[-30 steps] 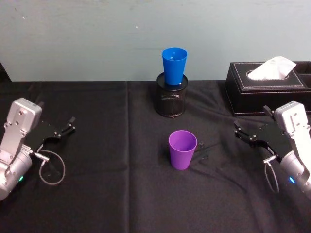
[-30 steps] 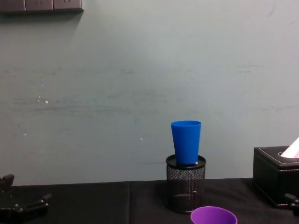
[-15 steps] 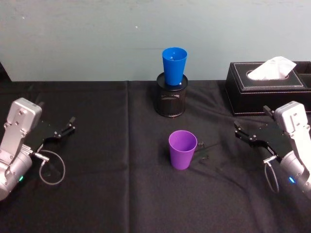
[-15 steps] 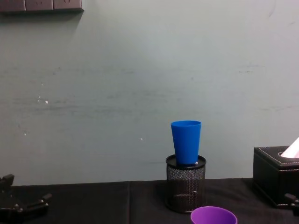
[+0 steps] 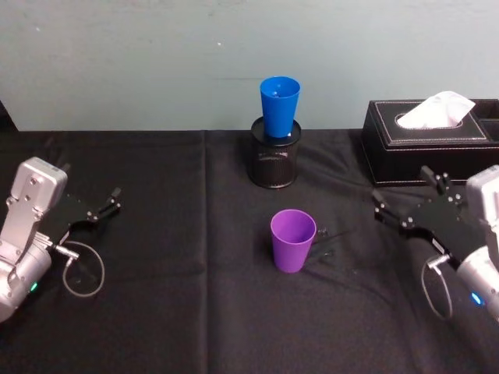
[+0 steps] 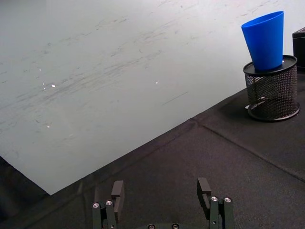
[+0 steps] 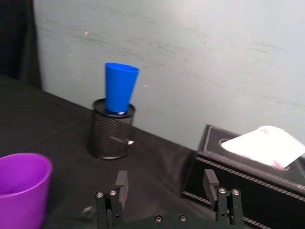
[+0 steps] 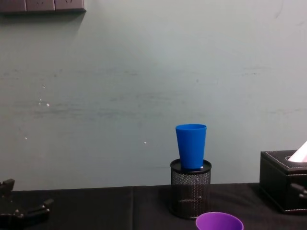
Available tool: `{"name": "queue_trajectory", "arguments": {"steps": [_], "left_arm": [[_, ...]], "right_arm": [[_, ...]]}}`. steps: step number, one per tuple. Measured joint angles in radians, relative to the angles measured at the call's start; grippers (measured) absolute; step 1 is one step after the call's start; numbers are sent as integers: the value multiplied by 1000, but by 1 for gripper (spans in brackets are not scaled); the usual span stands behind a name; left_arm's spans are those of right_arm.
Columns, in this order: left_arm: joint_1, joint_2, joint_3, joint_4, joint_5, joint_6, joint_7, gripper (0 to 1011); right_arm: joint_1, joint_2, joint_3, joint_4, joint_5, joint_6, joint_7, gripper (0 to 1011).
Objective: Pick up one cup with a gripper and tap it against the other cup.
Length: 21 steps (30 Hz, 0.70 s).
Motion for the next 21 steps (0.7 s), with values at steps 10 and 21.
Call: {"name": "queue_trajectory", "arguments": {"steps": [10, 21], "left_arm": [[0, 0, 0, 0, 0, 0, 0, 1000], [0, 0, 0, 0, 0, 0, 0, 1000]], "right_arm": [[-110, 36, 5, -41, 88, -65, 157, 1003], [-82, -14, -54, 6, 85, -85, 282, 1003]]}}
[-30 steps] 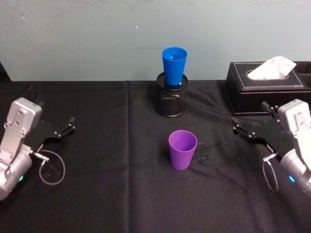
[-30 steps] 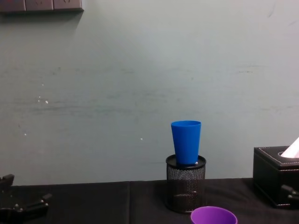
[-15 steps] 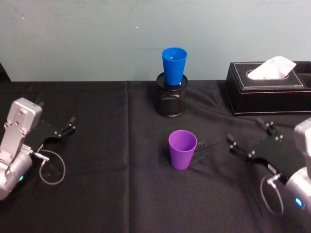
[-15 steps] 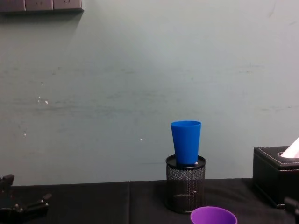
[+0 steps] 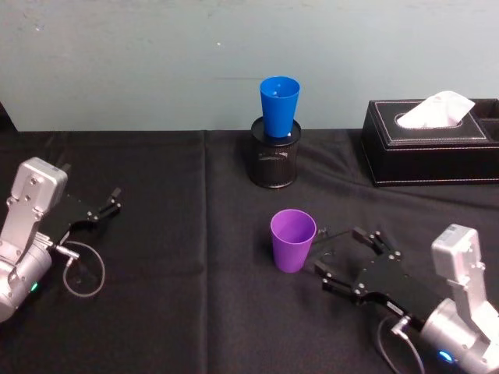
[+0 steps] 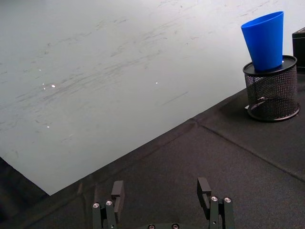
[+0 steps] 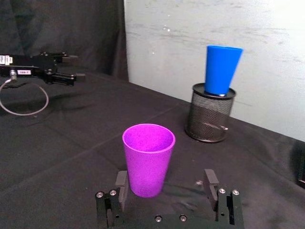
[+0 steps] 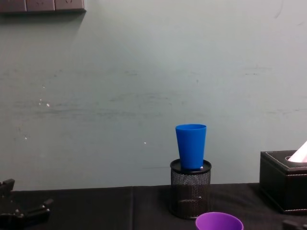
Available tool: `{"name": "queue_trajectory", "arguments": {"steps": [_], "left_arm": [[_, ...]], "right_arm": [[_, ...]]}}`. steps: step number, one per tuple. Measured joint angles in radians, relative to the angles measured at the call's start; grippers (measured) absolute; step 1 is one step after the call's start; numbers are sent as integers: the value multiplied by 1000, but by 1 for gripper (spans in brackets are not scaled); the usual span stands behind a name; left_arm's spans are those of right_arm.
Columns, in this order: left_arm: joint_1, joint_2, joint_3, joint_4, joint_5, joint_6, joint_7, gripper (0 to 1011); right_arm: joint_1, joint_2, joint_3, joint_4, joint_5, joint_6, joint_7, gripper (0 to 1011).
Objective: Pick up one cup with a gripper and tap it against the other cup.
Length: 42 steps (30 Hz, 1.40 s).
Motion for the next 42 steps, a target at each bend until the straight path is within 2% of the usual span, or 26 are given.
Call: {"name": "queue_trajectory", "arguments": {"steps": [10, 23, 32, 42], "left_arm": [[0, 0, 0, 0, 0, 0, 0, 1000], [0, 0, 0, 0, 0, 0, 0, 1000], [0, 0, 0, 0, 0, 0, 0, 1000], [0, 0, 0, 0, 0, 0, 0, 1000]], "right_arm": [[91, -83, -34, 87, -41, 41, 39, 1003], [182, -165, -54, 184, -84, 65, 81, 1003], [206, -209, -48, 228, -94, 67, 98, 1003], [203, -239, -25, 249, -87, 56, 115, 1003]]}}
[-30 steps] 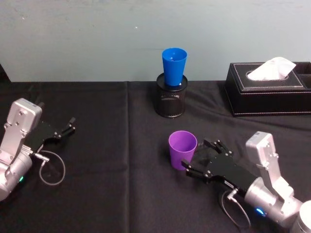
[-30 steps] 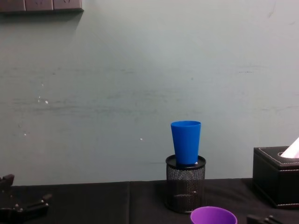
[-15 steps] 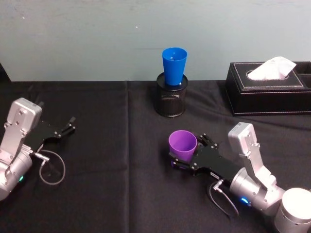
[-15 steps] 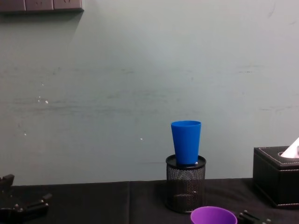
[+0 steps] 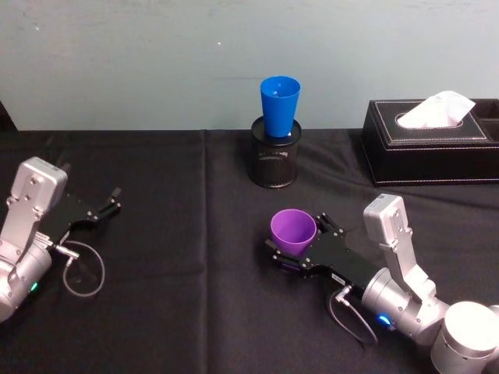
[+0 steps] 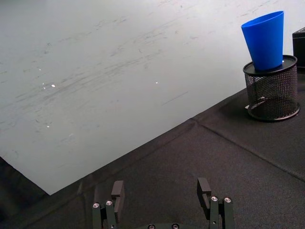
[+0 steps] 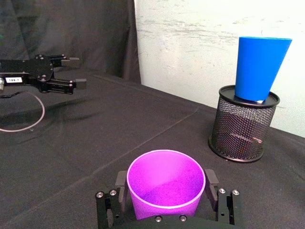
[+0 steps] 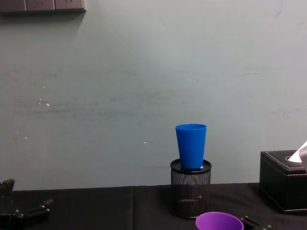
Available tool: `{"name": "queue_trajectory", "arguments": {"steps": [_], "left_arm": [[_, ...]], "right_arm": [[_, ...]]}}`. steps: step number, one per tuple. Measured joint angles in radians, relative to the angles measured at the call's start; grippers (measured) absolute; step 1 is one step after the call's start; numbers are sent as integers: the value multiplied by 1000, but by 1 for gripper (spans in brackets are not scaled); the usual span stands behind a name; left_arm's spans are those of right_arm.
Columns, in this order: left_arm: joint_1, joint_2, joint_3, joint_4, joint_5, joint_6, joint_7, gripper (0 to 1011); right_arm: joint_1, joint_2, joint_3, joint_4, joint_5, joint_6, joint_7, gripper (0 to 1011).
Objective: Pick up one cup with a gripper and tap it against the other cup.
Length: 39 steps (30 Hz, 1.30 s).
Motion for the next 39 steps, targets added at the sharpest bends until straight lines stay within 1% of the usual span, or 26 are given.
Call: {"name": "queue_trajectory", "arguments": {"steps": [7, 18, 26, 27, 30, 39], "left_arm": [[0, 0, 0, 0, 0, 0, 0, 1000], [0, 0, 0, 0, 0, 0, 0, 1000], [0, 0, 0, 0, 0, 0, 0, 1000], [0, 0, 0, 0, 0, 0, 0, 1000], [0, 0, 0, 0, 0, 0, 0, 1000], [0, 0, 0, 0, 0, 0, 0, 1000]], "right_arm": [[-11, -9, 17, 0, -1, -1, 1, 1003], [-10, -7, 14, -1, -1, -1, 1, 1000], [-10, -5, 12, -2, 0, -1, 0, 841], [-10, -5, 12, -2, -1, -1, 0, 796], [-9, -5, 12, -2, 0, -2, 0, 762], [-9, -4, 11, -2, -1, -2, 0, 730]]}}
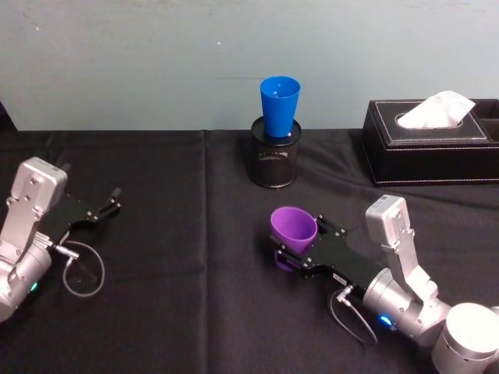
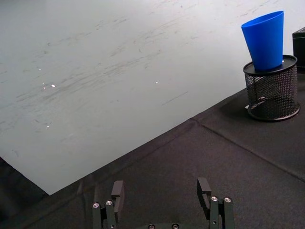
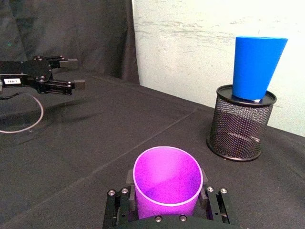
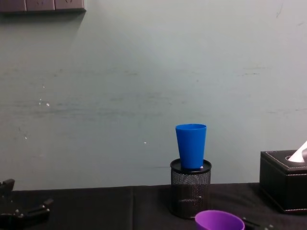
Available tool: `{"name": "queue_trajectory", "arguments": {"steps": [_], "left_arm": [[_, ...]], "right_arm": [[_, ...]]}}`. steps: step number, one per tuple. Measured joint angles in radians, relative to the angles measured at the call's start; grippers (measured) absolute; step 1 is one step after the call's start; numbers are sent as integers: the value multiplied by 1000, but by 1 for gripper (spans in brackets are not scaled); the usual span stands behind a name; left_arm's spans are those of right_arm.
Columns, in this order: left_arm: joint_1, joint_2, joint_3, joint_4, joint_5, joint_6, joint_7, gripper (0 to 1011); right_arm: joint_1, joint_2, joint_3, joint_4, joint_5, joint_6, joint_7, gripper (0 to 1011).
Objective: Pick up one cup with a gripper and tap it against the other cup.
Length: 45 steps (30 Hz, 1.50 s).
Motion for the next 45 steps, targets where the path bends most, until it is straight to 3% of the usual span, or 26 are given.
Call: {"name": "queue_trajectory", "arguments": {"steps": [5, 13, 22, 25, 45], "left_arm": [[0, 0, 0, 0, 0, 0, 0, 1000], [0, 0, 0, 0, 0, 0, 0, 1000], [0, 0, 0, 0, 0, 0, 0, 1000], [0, 0, 0, 0, 0, 0, 0, 1000], [0, 0, 0, 0, 0, 0, 0, 1000]], "right_arm": [[-11, 9, 15, -43, -26, 8, -10, 730], [-22, 35, 47, -145, -36, 112, -14, 730], [-21, 61, 95, -284, 24, 277, -2, 730], [-14, 69, 100, -312, 34, 307, -3, 731], [23, 80, 95, -368, 51, 356, -25, 730]]}}
